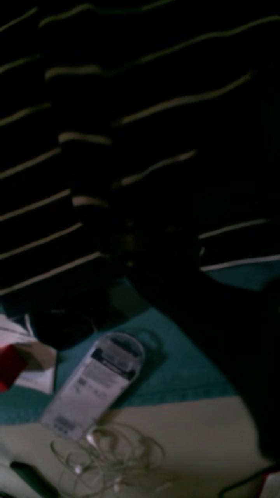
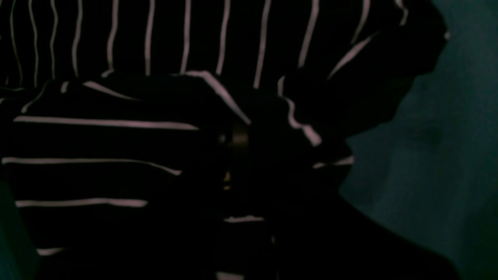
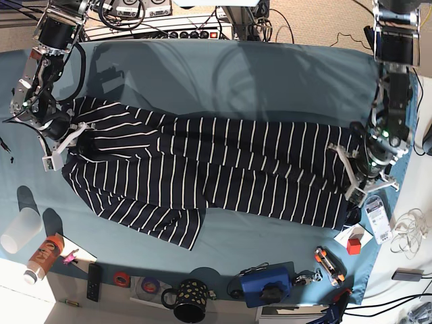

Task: Layout the t-shirt on the table in an organized manner, then fold the t-shirt properly
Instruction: 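Fold the shirt edge with both grippers toward the shirt's middle, then release the shirt with both grippers and move them back to its edge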

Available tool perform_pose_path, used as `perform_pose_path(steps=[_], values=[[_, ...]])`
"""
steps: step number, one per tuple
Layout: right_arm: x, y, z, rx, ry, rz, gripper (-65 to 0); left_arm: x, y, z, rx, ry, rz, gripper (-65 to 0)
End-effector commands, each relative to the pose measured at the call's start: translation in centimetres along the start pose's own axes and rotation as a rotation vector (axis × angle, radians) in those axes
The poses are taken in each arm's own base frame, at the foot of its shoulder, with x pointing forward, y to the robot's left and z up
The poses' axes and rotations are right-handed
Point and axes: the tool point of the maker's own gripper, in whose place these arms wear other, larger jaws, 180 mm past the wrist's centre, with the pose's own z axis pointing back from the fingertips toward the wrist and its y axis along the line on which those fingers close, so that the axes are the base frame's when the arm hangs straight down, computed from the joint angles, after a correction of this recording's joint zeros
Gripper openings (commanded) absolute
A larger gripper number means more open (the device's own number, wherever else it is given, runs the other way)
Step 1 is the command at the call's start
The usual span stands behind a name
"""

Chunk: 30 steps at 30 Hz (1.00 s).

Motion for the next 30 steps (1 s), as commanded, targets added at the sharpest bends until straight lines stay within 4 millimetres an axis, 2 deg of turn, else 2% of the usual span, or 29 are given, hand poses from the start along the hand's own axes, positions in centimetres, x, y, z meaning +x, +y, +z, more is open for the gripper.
perform_pose_path(steps=[1, 9, 10, 11, 13, 14, 15, 16, 18, 21, 26, 28, 30], values=[[2.1, -0.7, 0.7, -0.016, -0.061, 0.021, -65.0, 1.4, 1.6, 0.2, 0.034, -0.040, -0.009, -65.0], [1.8, 0.0, 0.2, 0.000, -0.061, 0.005, -65.0, 1.8, 1.3, 0.1, 0.009, -0.062, 0.023, -65.0], [1.7, 0.1, 0.2, 0.003, -0.058, 0.003, -65.0, 1.8, 1.2, 0.1, 0.005, -0.065, 0.029, -62.3], [1.7, 0.2, 0.1, 0.004, -0.058, 0.002, -65.0, 1.8, 1.2, 0.1, 0.005, -0.065, 0.030, -54.6], [1.7, 0.1, 0.2, 0.003, -0.059, 0.003, -55.2, 1.8, 1.2, 0.1, 0.006, -0.065, 0.034, -42.1], [1.8, 0.1, 0.2, 0.004, -0.061, 0.002, -49.6, 1.8, 1.4, 0.1, 0.013, -0.060, 0.037, -39.0], [2.0, 0.1, 0.3, 0.009, -0.069, -0.002, -45.1, 1.6, 1.7, 0.1, 0.028, -0.045, 0.047, -38.3], [2.3, 0.2, 0.4, 0.019, -0.081, -0.008, -43.3, 1.4, 2.1, 0.1, 0.047, -0.029, 0.061, -38.4], [3.0, 0.1, 0.9, 0.036, -0.104, -0.018, -43.3, 1.5, 2.6, 0.4, 0.074, -0.014, 0.093, -38.4], [4.5, -0.2, 2.2, 0.061, -0.161, -0.051, -43.3, 2.5, 2.7, 1.2, 0.071, -0.016, 0.109, -38.4], [7.2, -1.0, 6.3, 0.076, -0.272, -0.103, -43.3, 5.5, 2.5, 3.6, 0.072, -0.037, 0.082, -38.4], [7.6, -1.3, 7.8, 0.085, -0.289, -0.121, -43.3, 6.2, 2.3, 4.8, 0.066, -0.032, 0.087, -38.4], [7.0, -1.7, 9.0, 0.092, -0.272, -0.143, -43.3, 6.2, 2.4, 6.0, 0.074, -0.023, 0.093, -38.4]])
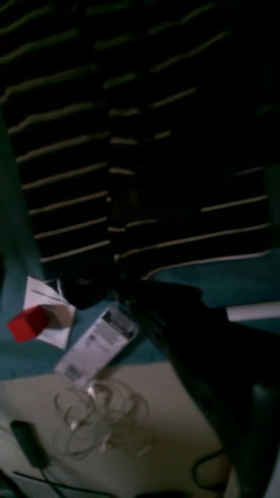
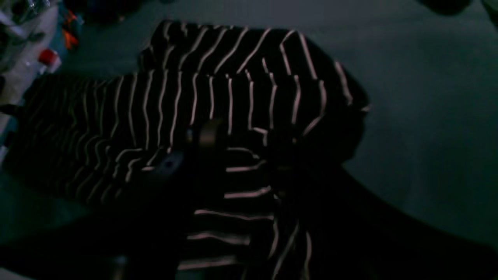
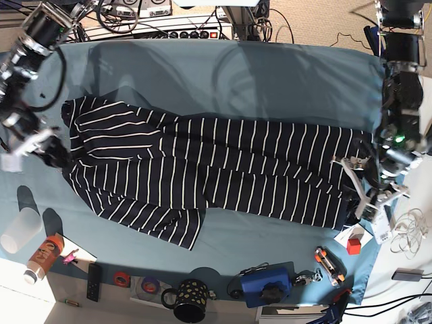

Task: Layout the t-shirt on the table in an organized manner, then fold the t-shirt properly
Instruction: 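Release the shirt with both grippers and move them back to its edge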

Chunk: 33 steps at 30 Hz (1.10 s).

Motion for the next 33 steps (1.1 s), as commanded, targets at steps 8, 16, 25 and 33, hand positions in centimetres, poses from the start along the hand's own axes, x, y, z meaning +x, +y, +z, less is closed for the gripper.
perform_pose_path(steps=[8, 16, 25, 33], values=[[-1.9, -2.6, 4.9, -0.076, 0.041, -0.024, -43.2, -3.6, 3.6, 6.7, 0.141, -0.003, 0.042, -38.4], [-6.2, -3.2, 6.4, -0.106, 0.159, -0.055, -30.8, -7.8, 6.6, 12.3, 0.231, 0.056, 0.086, -38.4], [-10.6, -2.9, 3.9, -0.063, 0.139, -0.246, -30.9, -9.0, 7.0, 13.2, 0.246, 0.076, 0.105, -38.4], [-9.6, -1.1, 1.3, 0.038, 0.114, -0.264, -30.9, -8.7, 6.9, 13.2, 0.235, 0.062, 0.112, -38.4]])
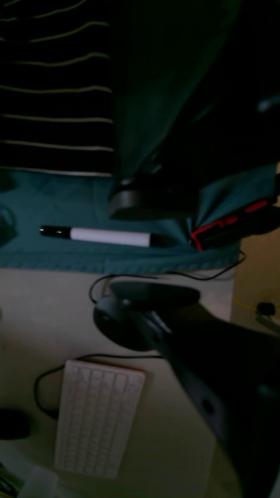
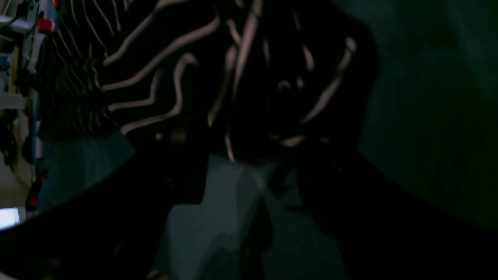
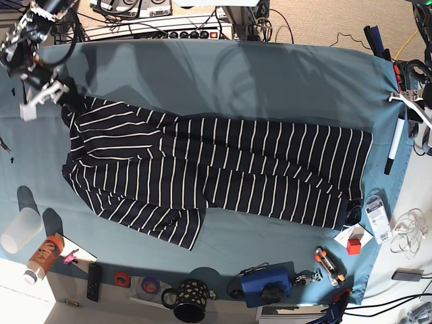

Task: Layout the t-shirt on the table in an organized manner, then fold the t-shirt properly
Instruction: 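Release the shirt with both grippers and move them back to its edge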

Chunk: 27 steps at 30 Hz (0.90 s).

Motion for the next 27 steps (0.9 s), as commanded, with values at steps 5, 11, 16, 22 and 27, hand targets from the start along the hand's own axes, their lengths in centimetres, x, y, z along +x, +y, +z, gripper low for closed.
perform_pose_path(steps=[5, 11, 16, 22, 27], values=[[3.0, 1.1, -1.0, 0.017, -0.050, 0.073, -30.9, 1.1, 0.4, 0.3, 0.011, -0.039, -0.017, -38.4], [1.4, 0.9, -3.6, -0.050, 0.056, 0.171, -30.9, 1.2, -0.1, 0.3, -0.016, -0.048, 0.008, -38.4], [1.7, 1.2, -3.9, -0.043, 0.047, 0.180, -30.9, 1.5, -3.9, 0.5, -0.188, -0.102, 0.045, -38.3], [1.6, 1.2, -3.9, -0.043, 0.050, 0.180, -30.9, 1.1, -5.9, -0.3, -0.275, -0.138, 0.210, -38.3], [1.6, 1.2, -3.9, -0.044, 0.050, 0.180, -30.9, 0.0, -5.9, -3.1, -0.344, -0.117, 0.352, -38.3]])
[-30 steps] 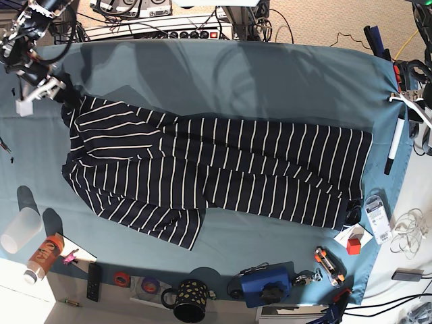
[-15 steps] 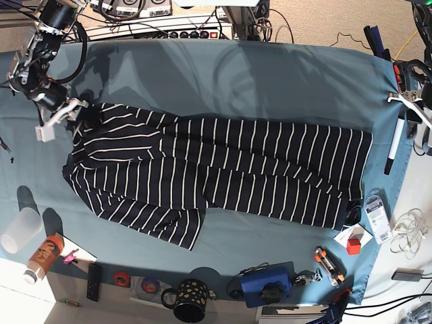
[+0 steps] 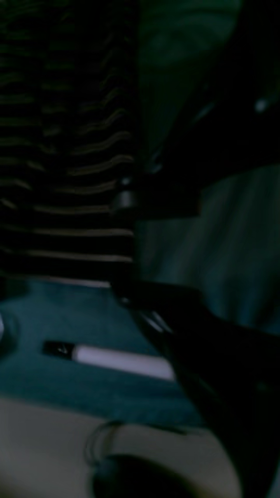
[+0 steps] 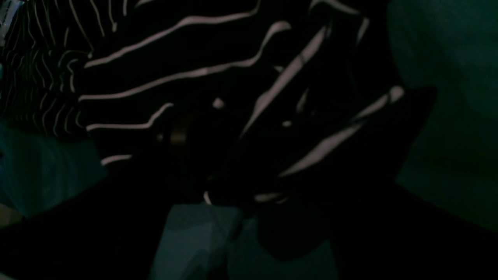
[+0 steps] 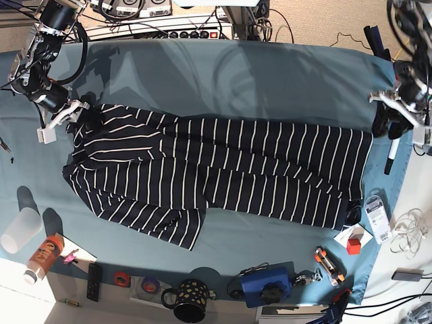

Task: Layout the t-shirt on the table in an organized manner, then fold the t-shirt properly
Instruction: 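Release the shirt with both grippers and move them back to its edge, then grasp the shirt edge with both grippers and pull it outward to unfold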

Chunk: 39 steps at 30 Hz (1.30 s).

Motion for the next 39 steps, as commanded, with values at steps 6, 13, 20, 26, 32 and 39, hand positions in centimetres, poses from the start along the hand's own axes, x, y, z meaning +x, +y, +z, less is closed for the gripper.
perform_pose_path(steps=[6, 13, 20, 26, 32, 39], values=[[1.0, -0.3, 0.5, -0.012, -0.010, 0.027, -30.9, 1.3, 2.2, -2.8, -0.023, -0.028, 0.095, -38.3], [1.0, -0.3, 0.5, -0.016, -0.007, 0.029, -30.9, -1.0, 3.8, -6.5, -0.068, 0.086, 0.241, -38.3], [0.8, -0.6, 0.5, -0.027, 0.002, 0.034, -30.9, -3.4, 3.1, -9.0, -0.093, 0.204, 0.219, -38.3], [0.9, -0.6, 0.5, -0.027, 0.002, 0.035, -34.3, -4.3, 1.6, -10.0, -0.108, 0.256, 0.207, -38.7], [1.4, -1.4, 1.4, -0.051, -0.024, 0.021, -65.0, -5.6, 1.4, -9.9, -0.090, 0.331, 0.244, -65.0], [2.0, -4.0, 4.5, -0.128, -0.074, -0.040, -65.0, -6.8, 1.2, -9.1, -0.090, 0.423, 0.275, -65.0]])
